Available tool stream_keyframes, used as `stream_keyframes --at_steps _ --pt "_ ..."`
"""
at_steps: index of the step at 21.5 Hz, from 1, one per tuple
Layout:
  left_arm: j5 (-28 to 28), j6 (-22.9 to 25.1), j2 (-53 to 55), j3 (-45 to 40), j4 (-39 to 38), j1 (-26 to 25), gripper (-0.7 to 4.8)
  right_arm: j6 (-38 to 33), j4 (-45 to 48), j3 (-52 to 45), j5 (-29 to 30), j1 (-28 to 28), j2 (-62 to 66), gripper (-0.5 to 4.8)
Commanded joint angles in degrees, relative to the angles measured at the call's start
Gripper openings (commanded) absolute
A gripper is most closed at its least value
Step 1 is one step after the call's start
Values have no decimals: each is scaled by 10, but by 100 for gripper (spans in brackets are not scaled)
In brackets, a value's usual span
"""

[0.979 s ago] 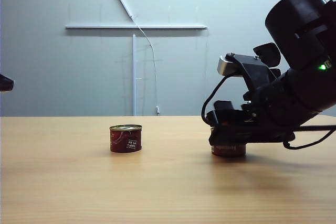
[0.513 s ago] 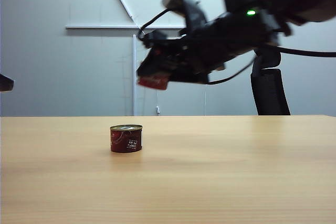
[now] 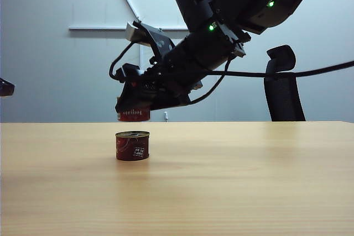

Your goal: Stack a can of tomatoes on the right onto the can of tomatoes on the left.

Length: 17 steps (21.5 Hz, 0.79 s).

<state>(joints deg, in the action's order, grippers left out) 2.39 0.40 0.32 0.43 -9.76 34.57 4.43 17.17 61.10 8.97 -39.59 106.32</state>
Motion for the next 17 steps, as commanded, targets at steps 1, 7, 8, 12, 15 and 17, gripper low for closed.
stream_keyframes --at_steps 1,7,8,12,15,17 --pt "2 0 0 1 -5 0 -4 3 -3 5 1 -8 0 108" --pt "2 0 0 1 -5 0 -4 3 -7 5 -1 -11 10 131" --pt "2 0 0 1 -5 0 -4 4 -6 5 -3 -11 11 131" --pt "2 0 0 1 -5 0 -4 4 -6 5 -5 -10 11 214" --pt "2 0 0 1 -5 0 -4 3 -3 5 -5 -10 11 217" --pt "2 0 0 1 -5 0 -4 3 1 5 -5 -10 11 238"
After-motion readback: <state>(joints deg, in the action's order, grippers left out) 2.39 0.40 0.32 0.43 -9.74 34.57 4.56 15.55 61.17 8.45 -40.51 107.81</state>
